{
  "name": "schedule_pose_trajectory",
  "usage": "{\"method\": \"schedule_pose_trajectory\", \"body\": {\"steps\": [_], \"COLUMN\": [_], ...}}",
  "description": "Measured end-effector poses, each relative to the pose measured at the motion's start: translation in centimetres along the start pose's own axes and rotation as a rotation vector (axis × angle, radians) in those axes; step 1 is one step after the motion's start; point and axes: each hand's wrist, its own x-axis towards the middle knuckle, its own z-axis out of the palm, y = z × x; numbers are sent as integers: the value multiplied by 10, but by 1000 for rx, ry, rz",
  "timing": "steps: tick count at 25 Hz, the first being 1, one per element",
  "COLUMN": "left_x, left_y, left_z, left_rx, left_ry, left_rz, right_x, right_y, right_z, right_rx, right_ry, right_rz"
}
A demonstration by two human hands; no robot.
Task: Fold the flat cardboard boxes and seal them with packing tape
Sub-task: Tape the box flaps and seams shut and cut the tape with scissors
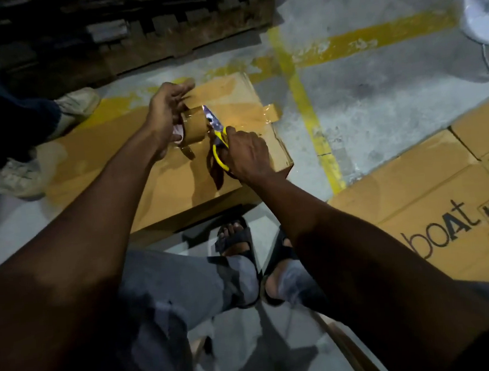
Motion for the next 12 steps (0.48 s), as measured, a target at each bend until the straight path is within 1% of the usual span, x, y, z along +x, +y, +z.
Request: {"method": "schedule_pose_trajectory", "body": {"steps": [2,5,6,7,9,10,12], "left_x": [10,24,28,32,37,39,42], "left_y": [3,7,7,7,10,11,13], "left_z": [3,9,10,10,11,11,13], "left_rx": [1,-29,-56,-78,-114,-117,-135], "left_ry": [5,-2,-1,0,5,17,28], "left_rz": [13,33,39,45,42,38,27], "right_x": [5,19,23,28,33,35,38], "right_y": [2,20,30,41,58,64,70], "right_z": [7,13,13,14,17,17,17], "right_rx": [20,-118,-145,-141,-29,62,239], "right_ry": [-8,106,77,11,-114,-138,-106], "right_rz": [41,120,139,151,181,202,273]}}
